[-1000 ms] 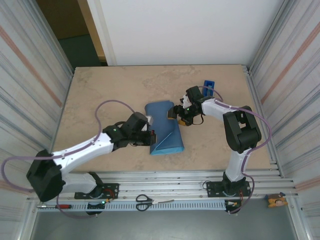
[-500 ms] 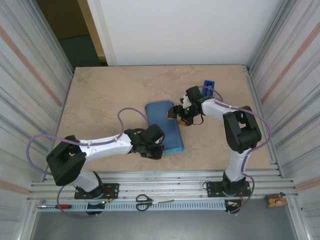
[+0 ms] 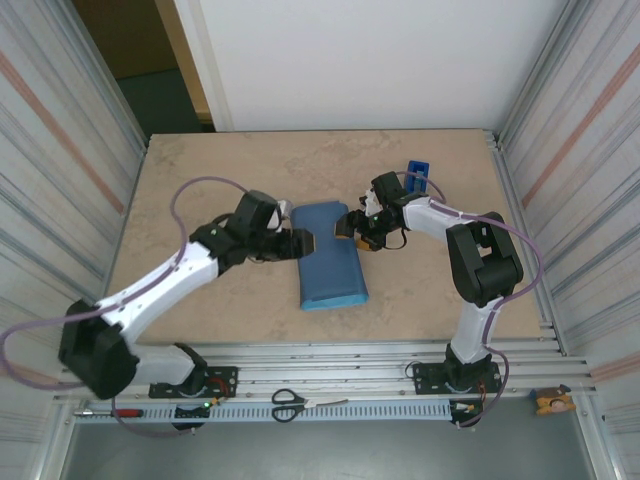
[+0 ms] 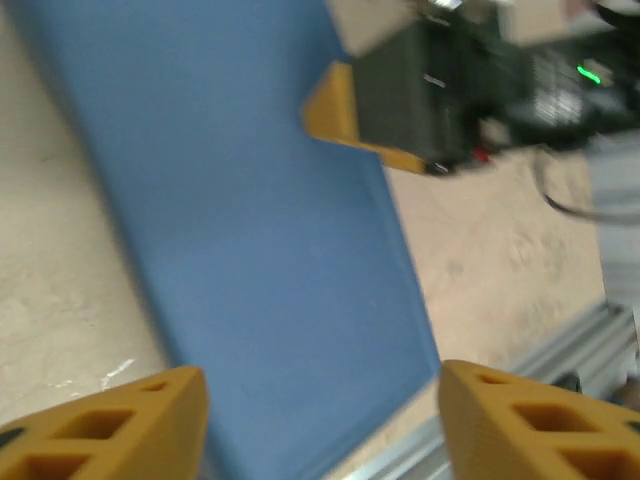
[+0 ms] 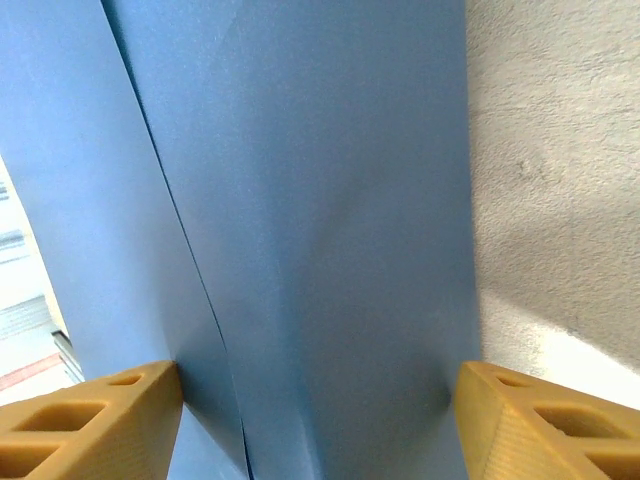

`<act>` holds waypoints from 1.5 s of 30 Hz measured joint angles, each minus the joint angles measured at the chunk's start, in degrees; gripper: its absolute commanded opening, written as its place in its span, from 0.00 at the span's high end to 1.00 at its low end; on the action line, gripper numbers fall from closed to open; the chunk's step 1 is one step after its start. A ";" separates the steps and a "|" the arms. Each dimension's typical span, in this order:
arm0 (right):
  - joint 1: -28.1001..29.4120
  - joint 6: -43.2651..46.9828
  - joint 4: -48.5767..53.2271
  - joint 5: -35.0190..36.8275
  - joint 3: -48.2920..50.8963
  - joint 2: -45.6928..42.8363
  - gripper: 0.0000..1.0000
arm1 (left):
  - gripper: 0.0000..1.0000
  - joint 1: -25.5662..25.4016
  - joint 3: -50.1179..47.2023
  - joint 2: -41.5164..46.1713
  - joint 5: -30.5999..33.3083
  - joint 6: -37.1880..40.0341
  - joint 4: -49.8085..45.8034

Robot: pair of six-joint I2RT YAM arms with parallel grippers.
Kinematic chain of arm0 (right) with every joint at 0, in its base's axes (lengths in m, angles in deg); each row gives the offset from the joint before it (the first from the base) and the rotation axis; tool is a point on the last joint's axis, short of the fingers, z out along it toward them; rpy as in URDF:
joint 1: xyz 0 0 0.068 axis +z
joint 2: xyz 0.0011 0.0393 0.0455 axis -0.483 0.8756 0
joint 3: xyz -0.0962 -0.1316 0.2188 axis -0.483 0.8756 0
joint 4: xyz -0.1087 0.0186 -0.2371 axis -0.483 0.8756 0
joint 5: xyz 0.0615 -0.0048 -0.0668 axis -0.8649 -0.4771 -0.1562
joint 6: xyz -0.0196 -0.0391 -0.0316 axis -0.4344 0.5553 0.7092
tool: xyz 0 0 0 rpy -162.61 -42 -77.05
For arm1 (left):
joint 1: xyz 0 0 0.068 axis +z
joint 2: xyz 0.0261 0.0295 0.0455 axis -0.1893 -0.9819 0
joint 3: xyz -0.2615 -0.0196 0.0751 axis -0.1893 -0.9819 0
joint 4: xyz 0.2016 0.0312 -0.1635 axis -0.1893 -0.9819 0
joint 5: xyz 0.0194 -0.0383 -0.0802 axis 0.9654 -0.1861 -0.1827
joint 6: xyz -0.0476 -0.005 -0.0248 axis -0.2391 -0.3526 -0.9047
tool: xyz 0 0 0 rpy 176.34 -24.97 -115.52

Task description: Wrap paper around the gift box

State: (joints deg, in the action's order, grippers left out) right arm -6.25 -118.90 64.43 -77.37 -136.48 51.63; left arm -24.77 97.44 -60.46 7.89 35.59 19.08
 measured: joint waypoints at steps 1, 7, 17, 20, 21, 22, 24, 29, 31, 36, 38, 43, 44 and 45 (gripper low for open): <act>0.02 0.00 -0.04 0.00 0.00 0.00 0.30 | 0.28 1.40 0.72 -2.71 -0.50 0.28 -0.11; 0.02 -0.07 -0.55 -0.04 0.39 -0.15 0.30 | 0.18 4.79 6.27 -17.99 -2.99 1.49 -1.25; 0.02 -3.08 -4.42 -0.72 3.19 -1.25 0.30 | 0.17 4.98 11.58 -27.98 -6.38 3.26 -0.09; 0.00 -3.91 -5.20 -1.07 3.63 -1.29 0.30 | 0.19 5.20 11.89 -28.46 -7.19 4.13 -0.20; 0.00 -3.98 -5.25 -1.09 3.65 -1.31 0.30 | 0.19 5.20 11.89 -28.48 -7.32 4.31 -0.22; 0.00 -4.04 -5.25 -1.09 3.65 -1.33 0.29 | 0.20 5.22 11.89 -28.50 -7.34 4.55 -0.26; -0.04 -4.07 -5.16 -1.11 3.61 -1.36 0.29 | 0.21 5.25 11.87 -28.50 -7.34 4.79 -0.33; -0.79 -3.45 -1.79 -1.05 2.19 -1.38 0.23 | 0.23 5.20 11.89 -28.89 -7.58 5.90 0.15; -1.49 -2.51 -0.17 -1.09 1.99 -1.53 0.20 | 0.23 5.18 12.11 -29.14 -7.80 6.62 0.35; -3.69 -0.24 3.50 -1.05 1.97 -3.61 0.18 | 0.24 5.18 13.14 -30.05 -8.13 8.00 0.04; -4.15 0.68 3.87 -1.22 2.19 -4.66 0.17 | 0.24 5.14 13.62 -30.45 -8.39 8.61 0.04; -3.32 1.99 3.96 -3.23 3.23 -5.27 0.18 | 0.24 5.14 13.94 -30.69 -8.46 9.22 -0.28; -2.93 2.23 4.17 -3.26 3.26 -5.18 0.20 | 0.24 5.14 14.03 -30.73 -8.46 9.25 -0.42; -2.60 2.36 4.26 -3.26 3.23 -5.01 0.22 | 0.24 5.14 14.10 -30.73 -8.46 9.25 -0.52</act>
State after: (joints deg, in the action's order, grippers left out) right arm -8.85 -116.54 68.70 -80.62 -133.25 46.63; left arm -19.63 111.53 -91.19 -0.57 44.84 18.55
